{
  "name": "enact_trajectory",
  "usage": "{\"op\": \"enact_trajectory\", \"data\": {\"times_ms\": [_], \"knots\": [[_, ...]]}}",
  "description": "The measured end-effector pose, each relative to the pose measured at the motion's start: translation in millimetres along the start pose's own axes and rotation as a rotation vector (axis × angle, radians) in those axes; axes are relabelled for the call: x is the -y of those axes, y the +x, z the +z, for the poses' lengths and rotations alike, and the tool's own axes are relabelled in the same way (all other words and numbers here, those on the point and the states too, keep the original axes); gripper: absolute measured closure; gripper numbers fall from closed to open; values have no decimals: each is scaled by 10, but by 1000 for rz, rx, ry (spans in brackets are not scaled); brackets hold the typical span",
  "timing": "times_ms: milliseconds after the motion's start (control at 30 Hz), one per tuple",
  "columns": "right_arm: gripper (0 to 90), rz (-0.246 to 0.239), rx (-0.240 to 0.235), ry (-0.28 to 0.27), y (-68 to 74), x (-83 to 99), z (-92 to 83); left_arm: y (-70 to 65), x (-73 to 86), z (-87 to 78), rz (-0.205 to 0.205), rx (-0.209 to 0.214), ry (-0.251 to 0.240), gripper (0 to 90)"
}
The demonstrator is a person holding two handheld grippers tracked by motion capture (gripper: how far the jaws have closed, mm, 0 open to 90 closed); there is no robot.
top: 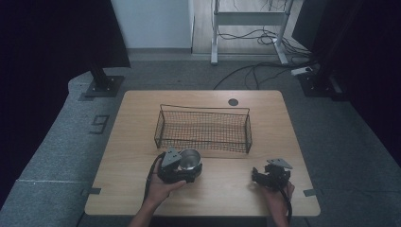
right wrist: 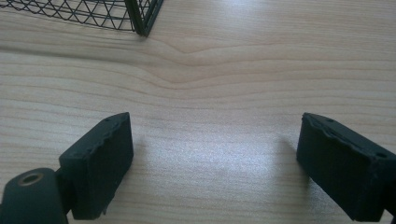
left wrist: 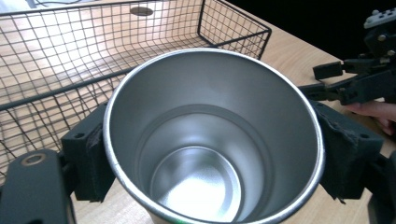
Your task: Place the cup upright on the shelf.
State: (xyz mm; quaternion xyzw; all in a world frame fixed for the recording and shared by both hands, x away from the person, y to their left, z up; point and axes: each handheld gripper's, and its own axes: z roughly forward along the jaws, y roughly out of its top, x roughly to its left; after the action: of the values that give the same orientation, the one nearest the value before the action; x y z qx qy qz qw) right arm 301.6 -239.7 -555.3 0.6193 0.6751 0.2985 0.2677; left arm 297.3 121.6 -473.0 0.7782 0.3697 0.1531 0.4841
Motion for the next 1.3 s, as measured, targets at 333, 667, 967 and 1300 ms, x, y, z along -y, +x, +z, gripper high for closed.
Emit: {"op": "enact_trajectory", "data": {"times_ms": [333, 667, 967, 1300], "knots": [[114, -1, -2, -1, 2, -1, -1, 44, -125, 65, -18, -21, 10, 148], [121, -4, -5, -2, 4, 0, -3, 44, -272, 130, -5, -29, 21, 148], [126, -6, -3, -4, 3, 1, -4, 123, -325, 130, -19, -34, 17, 149], [127, -6, -3, -4, 3, 1, -4, 128, -421, 121, -4, -48, 17, 148]]}}
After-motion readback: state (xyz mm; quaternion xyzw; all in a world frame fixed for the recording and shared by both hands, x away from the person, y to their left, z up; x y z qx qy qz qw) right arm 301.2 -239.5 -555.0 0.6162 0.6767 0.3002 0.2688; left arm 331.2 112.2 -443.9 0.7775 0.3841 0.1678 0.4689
